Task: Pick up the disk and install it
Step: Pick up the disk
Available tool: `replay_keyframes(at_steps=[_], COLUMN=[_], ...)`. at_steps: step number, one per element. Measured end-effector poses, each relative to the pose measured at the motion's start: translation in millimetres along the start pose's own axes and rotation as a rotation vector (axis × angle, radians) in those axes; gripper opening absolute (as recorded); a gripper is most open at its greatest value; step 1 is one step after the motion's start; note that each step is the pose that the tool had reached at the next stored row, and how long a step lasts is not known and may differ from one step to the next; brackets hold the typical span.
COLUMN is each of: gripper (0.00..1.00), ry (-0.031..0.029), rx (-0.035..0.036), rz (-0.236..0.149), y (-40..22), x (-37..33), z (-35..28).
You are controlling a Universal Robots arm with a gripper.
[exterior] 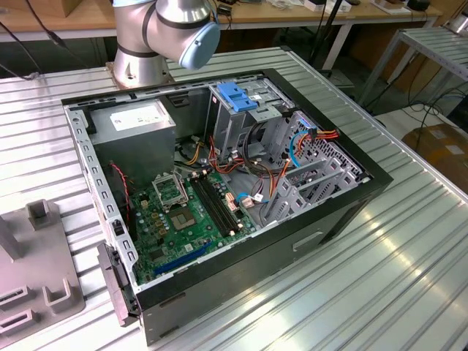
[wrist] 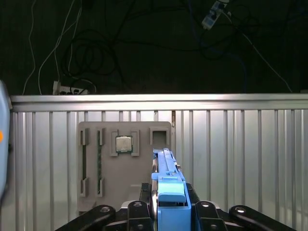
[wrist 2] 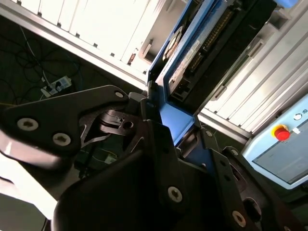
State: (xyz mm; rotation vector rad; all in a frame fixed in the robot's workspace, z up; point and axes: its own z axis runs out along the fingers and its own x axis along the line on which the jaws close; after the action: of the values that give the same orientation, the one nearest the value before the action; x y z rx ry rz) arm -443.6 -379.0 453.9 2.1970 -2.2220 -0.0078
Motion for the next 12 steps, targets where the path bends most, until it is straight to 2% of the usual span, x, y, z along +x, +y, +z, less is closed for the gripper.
replay_keyframes(at_steps=[5, 12], gripper=[0.37, 0.37], ry=[0.0017, 0.0071], rx=[-0.0001, 0.0009], rz=[0.000, 0.000], y=[-10.8, -17.9], x=[-0.1, -0.3], z=[-0.2, -0.2])
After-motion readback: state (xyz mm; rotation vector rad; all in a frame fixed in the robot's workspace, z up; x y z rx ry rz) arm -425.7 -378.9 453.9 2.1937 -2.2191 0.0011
